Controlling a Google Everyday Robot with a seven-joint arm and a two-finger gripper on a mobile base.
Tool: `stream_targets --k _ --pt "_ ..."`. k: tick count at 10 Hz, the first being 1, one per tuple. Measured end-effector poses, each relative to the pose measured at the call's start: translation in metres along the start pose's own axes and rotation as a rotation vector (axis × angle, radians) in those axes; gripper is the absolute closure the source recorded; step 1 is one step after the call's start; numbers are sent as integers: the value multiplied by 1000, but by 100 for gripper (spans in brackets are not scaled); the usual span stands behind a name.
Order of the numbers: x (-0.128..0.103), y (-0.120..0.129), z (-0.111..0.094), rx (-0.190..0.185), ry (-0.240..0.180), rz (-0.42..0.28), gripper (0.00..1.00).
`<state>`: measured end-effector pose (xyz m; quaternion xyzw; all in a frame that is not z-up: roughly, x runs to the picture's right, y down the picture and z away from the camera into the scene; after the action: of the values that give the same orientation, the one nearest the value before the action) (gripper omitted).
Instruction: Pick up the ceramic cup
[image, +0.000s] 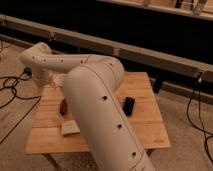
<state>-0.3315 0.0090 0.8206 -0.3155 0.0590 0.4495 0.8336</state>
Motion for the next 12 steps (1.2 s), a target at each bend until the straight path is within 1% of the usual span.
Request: stream_targets --k 1,5,9,12 --pt "-3 -5 1 1 -3 3 35" --pt "-21 -11 -3 11 -25 -15 35" --pt "-37 -25 5 39 -28 -28 35" --pt "-47 -36 9 46 -26 -35 35"
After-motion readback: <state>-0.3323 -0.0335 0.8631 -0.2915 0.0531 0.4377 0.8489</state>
